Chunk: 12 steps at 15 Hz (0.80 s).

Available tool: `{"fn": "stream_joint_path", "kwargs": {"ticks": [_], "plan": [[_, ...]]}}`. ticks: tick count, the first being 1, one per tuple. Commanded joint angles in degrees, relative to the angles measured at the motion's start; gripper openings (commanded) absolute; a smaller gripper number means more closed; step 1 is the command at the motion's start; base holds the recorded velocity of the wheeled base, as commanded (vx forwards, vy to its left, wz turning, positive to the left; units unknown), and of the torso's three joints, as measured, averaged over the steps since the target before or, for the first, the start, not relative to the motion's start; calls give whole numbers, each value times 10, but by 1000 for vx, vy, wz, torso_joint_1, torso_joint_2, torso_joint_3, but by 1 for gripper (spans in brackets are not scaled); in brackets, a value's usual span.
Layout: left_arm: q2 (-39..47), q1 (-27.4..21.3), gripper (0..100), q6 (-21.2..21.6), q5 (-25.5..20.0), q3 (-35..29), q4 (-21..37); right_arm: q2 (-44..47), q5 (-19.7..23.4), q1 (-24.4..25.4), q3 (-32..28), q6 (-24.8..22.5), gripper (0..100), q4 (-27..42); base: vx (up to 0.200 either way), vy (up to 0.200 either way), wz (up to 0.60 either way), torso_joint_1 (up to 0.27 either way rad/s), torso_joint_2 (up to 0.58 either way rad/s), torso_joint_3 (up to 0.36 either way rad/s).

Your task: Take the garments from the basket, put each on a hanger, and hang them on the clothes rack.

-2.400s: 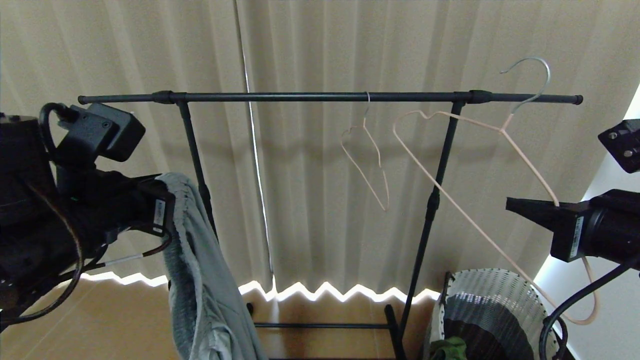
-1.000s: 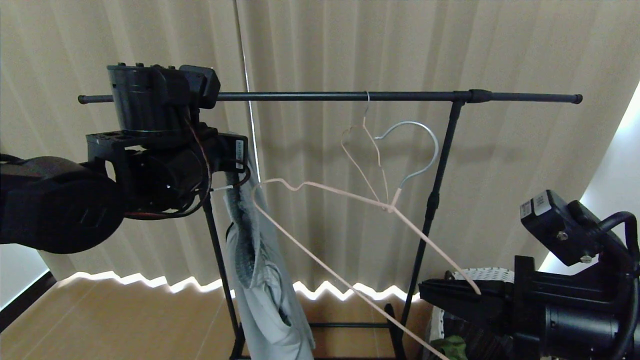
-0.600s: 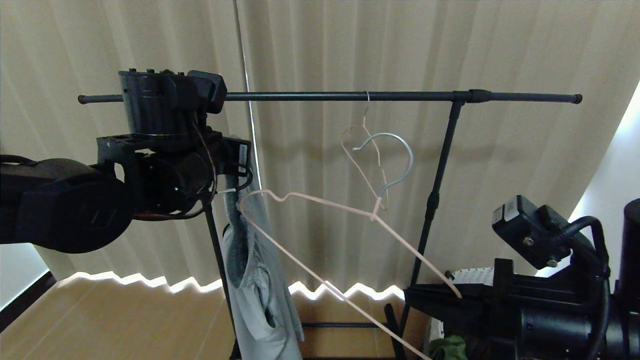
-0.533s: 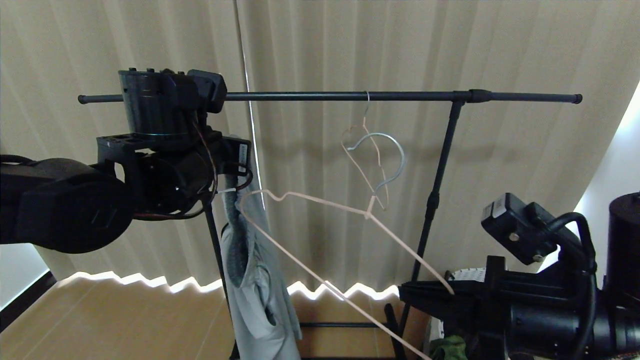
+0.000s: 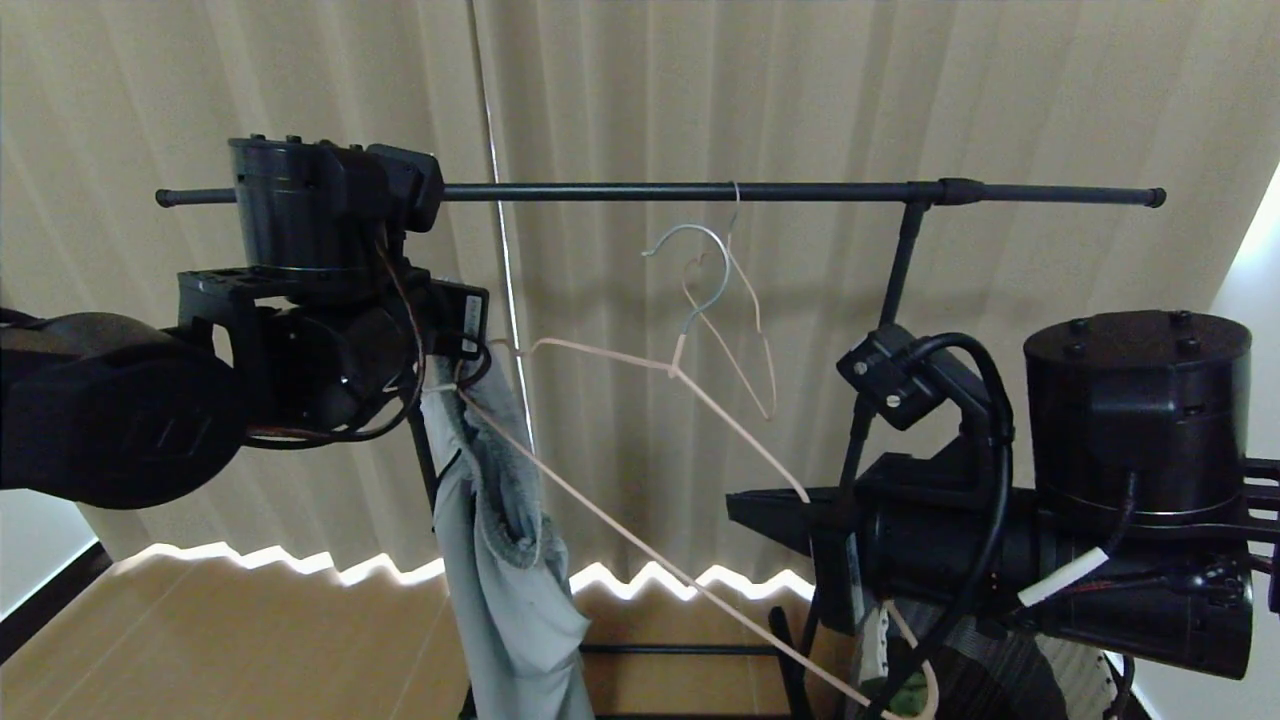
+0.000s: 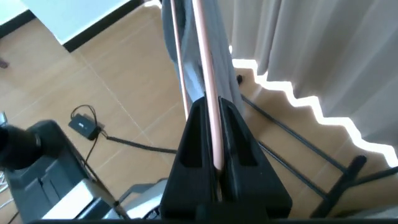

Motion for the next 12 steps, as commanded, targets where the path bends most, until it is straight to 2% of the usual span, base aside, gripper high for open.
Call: {"fn": "stream_joint_path", "kwargs": {"ticks": [1,4,11,12], "plan": [[-7,1,0,0,0,0,2,18,0,0,-3,0,0,-20,0,0,0,0,0,0],[-14,-1,0,-1,1,0,28,44,-8,-1,-5,13,0,-66,0,0,0,0,0,0],[-41,-14,0,-11,1,-2,71,120,-8,0,-31,23,0,-103,0,0,0,0,0,0],[-55,-31,0,-29,1,-7,106,148,-15,0,-54,32,0,-103,0,0,0,0,0,0]]}}
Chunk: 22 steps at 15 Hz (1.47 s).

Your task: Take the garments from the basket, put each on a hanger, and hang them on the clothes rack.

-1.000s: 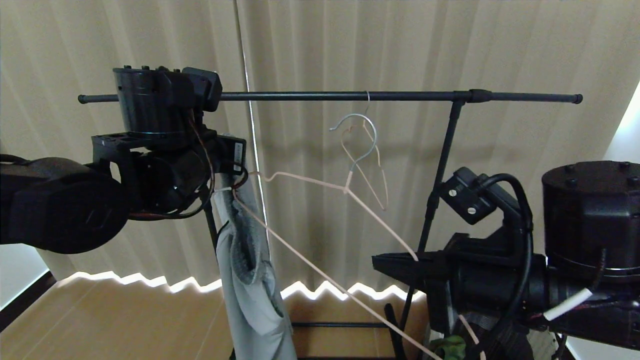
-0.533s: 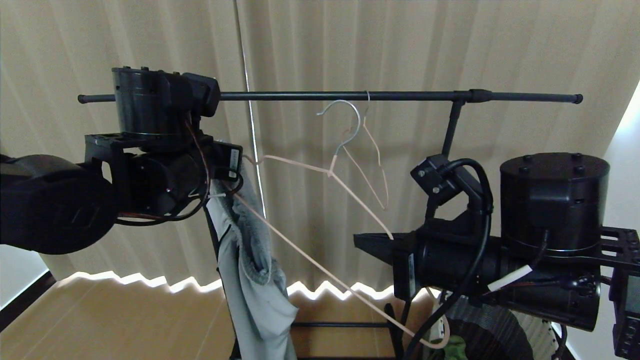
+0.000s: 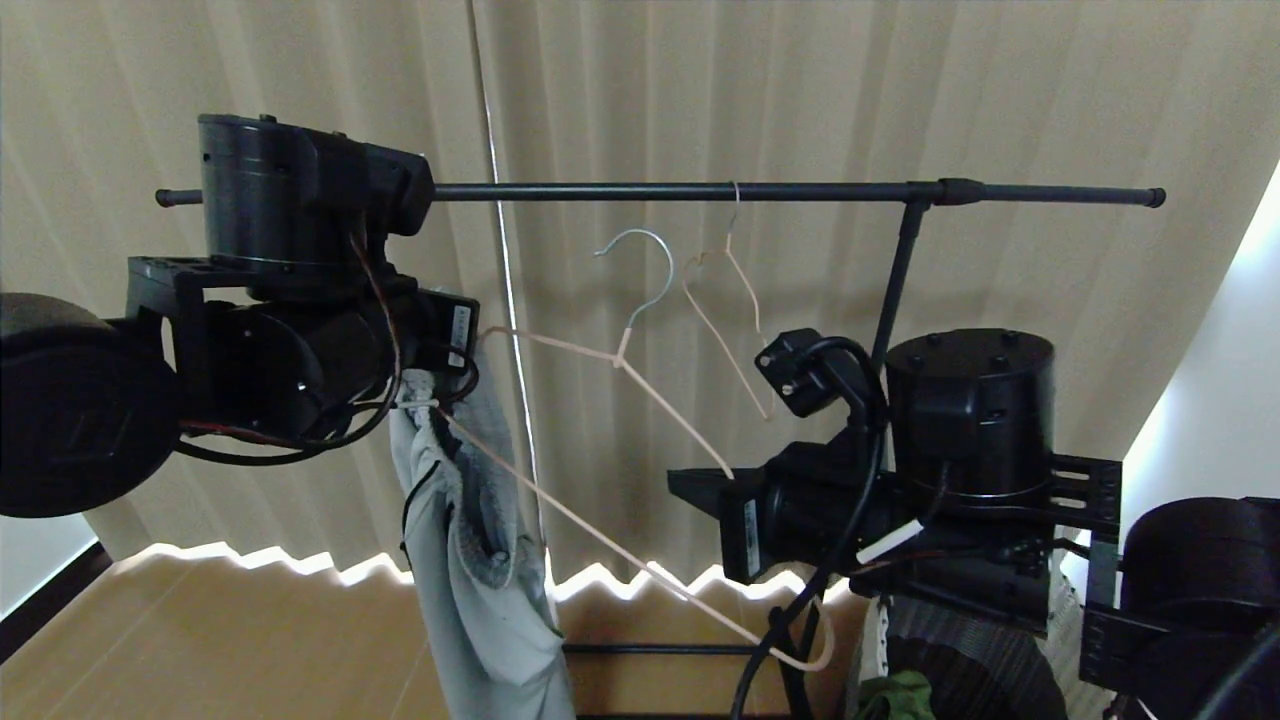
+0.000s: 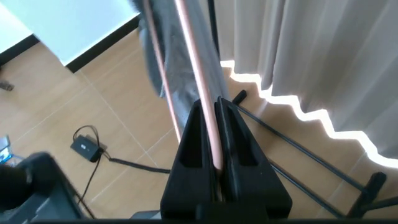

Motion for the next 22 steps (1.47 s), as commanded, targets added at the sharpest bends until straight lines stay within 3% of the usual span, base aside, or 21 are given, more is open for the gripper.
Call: {"fn": "stream_joint_path", "kwargs": {"ticks": [1,6,11,16,22], "plan": [[-22,-20,0,-13,0,-9,22,50,-12,1,-31,10,0,0,0,0,0,0,0,0],[-55,-81,0,-53,-1,-20,84,66,-17,1,-48,18,0,-1,0,0,0,0,0,0],[-59,-165,0,-55,-8,-18,86,58,-18,1,-48,18,0,-1,0,0,0,0,0,0],[-67,-172,0,-54,-44,33,84,30,-20,1,-37,15,0,-16,0,0,0,0,0,0],[-89,-172,0,-51,-48,60,82,4,-28,1,-33,-6,0,-16,0,0,0,0,0,0]]}}
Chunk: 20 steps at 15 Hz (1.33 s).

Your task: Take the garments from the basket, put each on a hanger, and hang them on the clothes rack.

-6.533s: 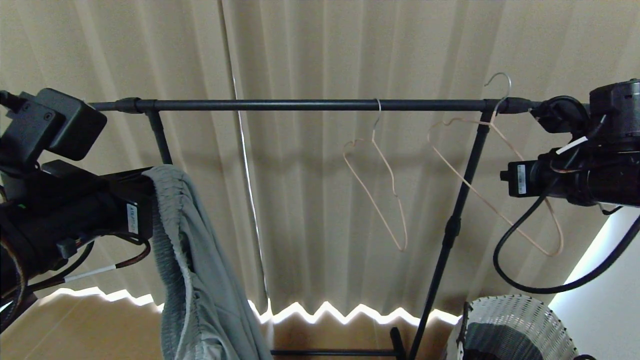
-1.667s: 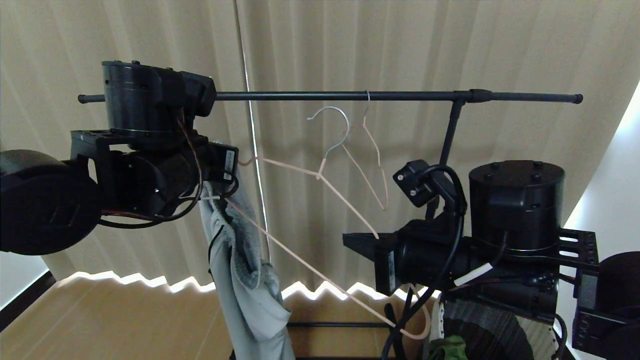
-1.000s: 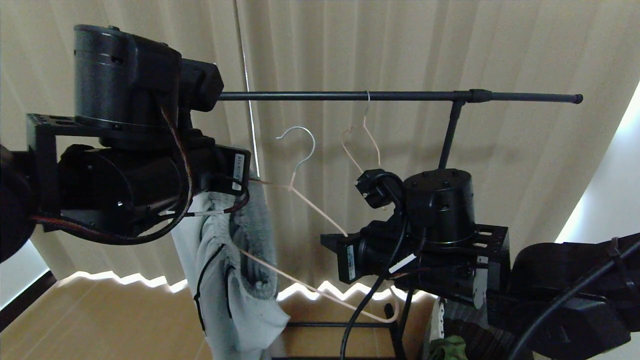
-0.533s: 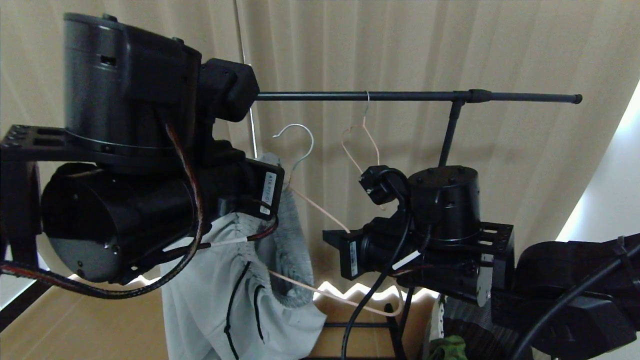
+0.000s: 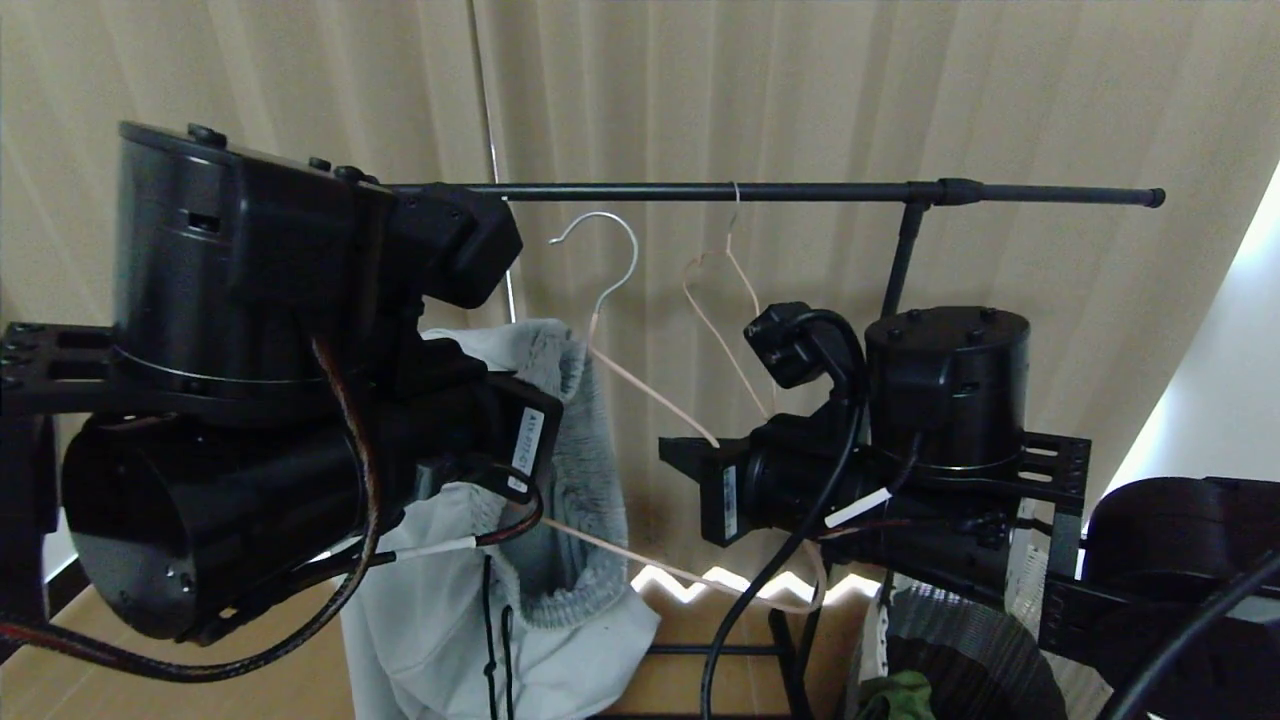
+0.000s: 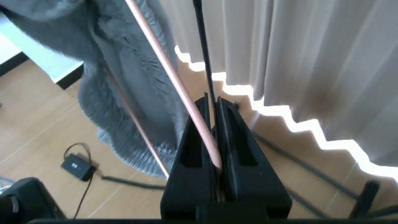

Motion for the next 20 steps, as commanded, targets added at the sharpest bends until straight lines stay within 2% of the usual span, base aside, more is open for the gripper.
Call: {"fn": "stream_joint_path", "kwargs": {"ticks": [1,4,7,8,13,20], "plan": [[-12,0,0,0,1,7,0,-14,0,0,0,-10,0,0,0,0,0,0,0,0],[-17,-1,0,0,-3,11,1,-29,0,0,0,-23,0,0,0,0,0,0,0,0],[-23,-1,0,0,-25,11,1,-38,0,0,0,-24,0,0,0,0,0,0,0,0],[-23,-1,100,0,-26,11,1,-42,-1,0,0,-24,0,1,0,0,0,0,0,0],[-30,-4,100,3,-27,20,-3,-58,-1,-4,10,-27,0,0,0,0,0,0,0,0],[-65,-4,100,13,-33,85,-78,-89,-1,-63,32,-43,0,0,0,0,0,0,0,0]]}}
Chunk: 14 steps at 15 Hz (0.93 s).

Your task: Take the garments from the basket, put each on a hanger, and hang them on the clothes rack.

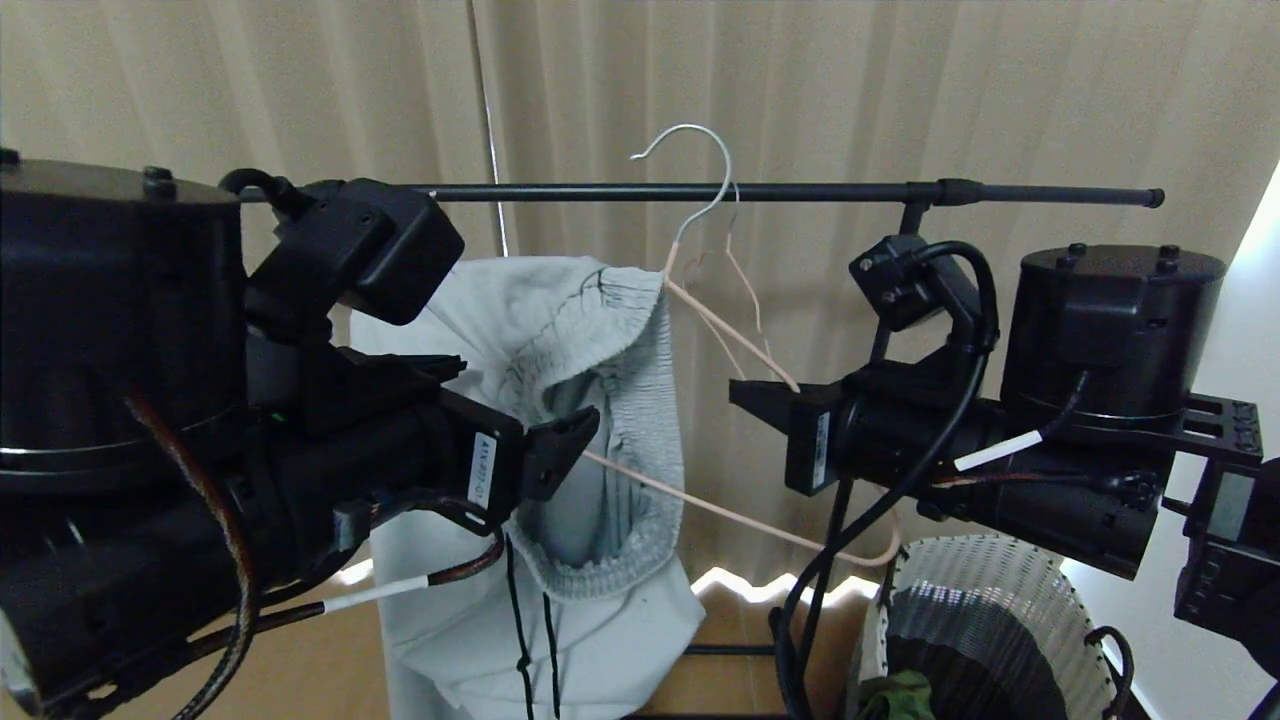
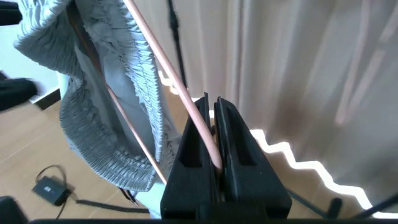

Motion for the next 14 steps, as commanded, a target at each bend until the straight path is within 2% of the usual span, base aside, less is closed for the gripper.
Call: {"fn": "stream_joint_path", "kwargs": {"ticks": [1,3,6,8,9,10,11,12,14], "plan": [[-14,1,100,0,-3,17,-12,-15,0,-20,11,-1,0,0,0,0,0,0,0,0],[-30,2,100,0,-4,36,-19,-26,1,-40,30,-12,0,0,0,0,0,0,0,0],[-42,8,100,3,-4,48,-19,-41,3,-75,52,-59,0,1,0,0,0,0,0,0],[-51,24,100,42,-4,51,-21,-51,5,-92,60,-74,0,5,0,0,0,0,0,0],[-56,32,100,77,-13,56,-40,-51,6,-106,67,-106,0,3,0,0,0,0,0,0],[-56,32,100,77,-13,56,-40,-51,6,-106,67,-106,0,3,0,0,0,0,0,0],[-57,68,100,155,-95,75,-97,-49,31,-115,69,-139,0,1,0,0,0,0,0,0],[-55,99,100,199,-143,76,-119,-50,49,-115,68,-141,0,1,0,0,0,0,0,0],[-52,135,100,254,-219,74,-129,-50,60,-114,66,-149,0,1,0,0,0,0,0,0]]}}
